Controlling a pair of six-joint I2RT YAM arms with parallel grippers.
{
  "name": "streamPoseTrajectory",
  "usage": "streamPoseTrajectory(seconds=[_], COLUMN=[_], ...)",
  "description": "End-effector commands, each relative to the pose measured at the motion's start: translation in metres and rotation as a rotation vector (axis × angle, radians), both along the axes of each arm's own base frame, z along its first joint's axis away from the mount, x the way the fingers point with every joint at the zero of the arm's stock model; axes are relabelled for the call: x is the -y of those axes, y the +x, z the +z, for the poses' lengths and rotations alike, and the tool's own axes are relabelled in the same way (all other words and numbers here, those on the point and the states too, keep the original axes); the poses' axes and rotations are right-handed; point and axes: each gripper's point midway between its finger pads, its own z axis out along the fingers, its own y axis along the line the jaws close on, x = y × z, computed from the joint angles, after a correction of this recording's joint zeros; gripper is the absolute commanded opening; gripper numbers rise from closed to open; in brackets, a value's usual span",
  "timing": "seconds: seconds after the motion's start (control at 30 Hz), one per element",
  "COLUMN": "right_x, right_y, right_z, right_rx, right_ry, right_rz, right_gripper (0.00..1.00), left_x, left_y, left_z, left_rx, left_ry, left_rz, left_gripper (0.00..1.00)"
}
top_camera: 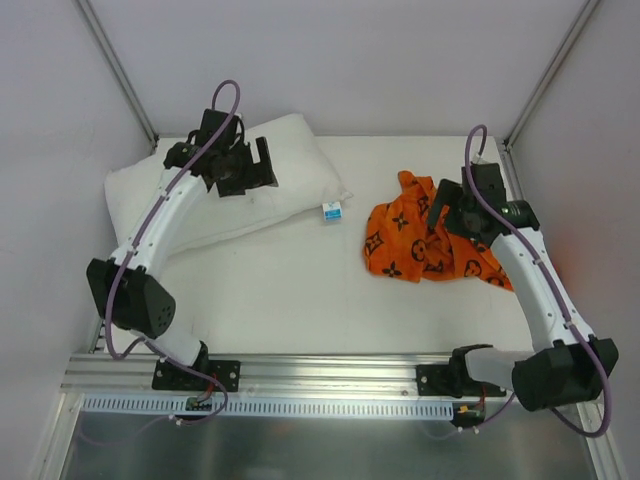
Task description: Remove the pillowcase from the pillow
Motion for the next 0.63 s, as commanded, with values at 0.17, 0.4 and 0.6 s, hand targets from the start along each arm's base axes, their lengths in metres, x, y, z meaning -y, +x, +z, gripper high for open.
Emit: streamPoseTrajectory(seconds=[0.17, 0.4, 0.6], right_x=[0.022, 0.015, 0.011], right_y=[-0.022, -0.029, -0.03], right_z=[0.006, -0.01, -0.018], right_rx=[0.101, 0.134, 0.142], right_ry=[-0.078, -0.029, -0.005], right_rz=[-0.029, -0.008, -0.008], right_gripper=[0.96, 0.96, 0.97], left_x=[-0.002, 0.001, 0.001], left_y=[-0.099, -0.154, -0.164], left_z=[-0.006, -0.007, -0.013], left_rx=[-0.007, 0.023, 0.035], left_ry=[-0.036, -0.139, -0.165], left_rz=[-0.202, -0.255, -0.248], left_gripper=[0.9, 0.93, 0.93])
